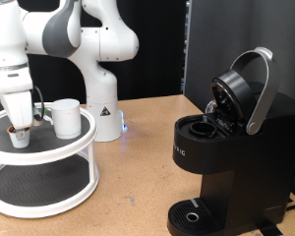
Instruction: Make a cup of coffee with the keurig machine
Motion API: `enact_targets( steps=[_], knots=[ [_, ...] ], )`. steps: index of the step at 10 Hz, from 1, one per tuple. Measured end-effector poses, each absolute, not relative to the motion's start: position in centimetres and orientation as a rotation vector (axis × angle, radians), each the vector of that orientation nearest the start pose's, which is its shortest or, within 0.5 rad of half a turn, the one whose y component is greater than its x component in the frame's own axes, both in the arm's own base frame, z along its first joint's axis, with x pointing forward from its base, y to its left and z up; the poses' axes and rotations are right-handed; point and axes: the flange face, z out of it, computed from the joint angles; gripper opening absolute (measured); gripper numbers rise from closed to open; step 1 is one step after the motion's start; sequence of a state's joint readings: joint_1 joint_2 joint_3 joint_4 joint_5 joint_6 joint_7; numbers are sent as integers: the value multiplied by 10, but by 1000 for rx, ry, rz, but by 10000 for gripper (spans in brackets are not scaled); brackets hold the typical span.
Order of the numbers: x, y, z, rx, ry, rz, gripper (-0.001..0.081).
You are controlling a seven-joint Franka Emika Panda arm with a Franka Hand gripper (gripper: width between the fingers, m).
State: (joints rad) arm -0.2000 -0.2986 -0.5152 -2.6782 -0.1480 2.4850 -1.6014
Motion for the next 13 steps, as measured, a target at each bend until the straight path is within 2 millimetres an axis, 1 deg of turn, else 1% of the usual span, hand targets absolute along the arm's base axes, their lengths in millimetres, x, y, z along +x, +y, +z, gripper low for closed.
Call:
enact_targets(
  steps=[1,3,4,5,7,11,12,13],
  knots=[
    [315,-262,327,-2787,-1548,-127,441],
    [315,-262,329,-2781,-1545,-121,441],
    [316,-263,335,-2763,-1535,-109,441],
    [317,-264,347,-2743,-1524,-102,441],
    [318,-264,377,-2707,-1529,-97,441],
    [324,-260,439,-2636,-1535,-149,437],
    [324,-259,447,-2621,-1544,-140,437],
    [324,-259,445,-2620,-1541,-136,437]
  ],
)
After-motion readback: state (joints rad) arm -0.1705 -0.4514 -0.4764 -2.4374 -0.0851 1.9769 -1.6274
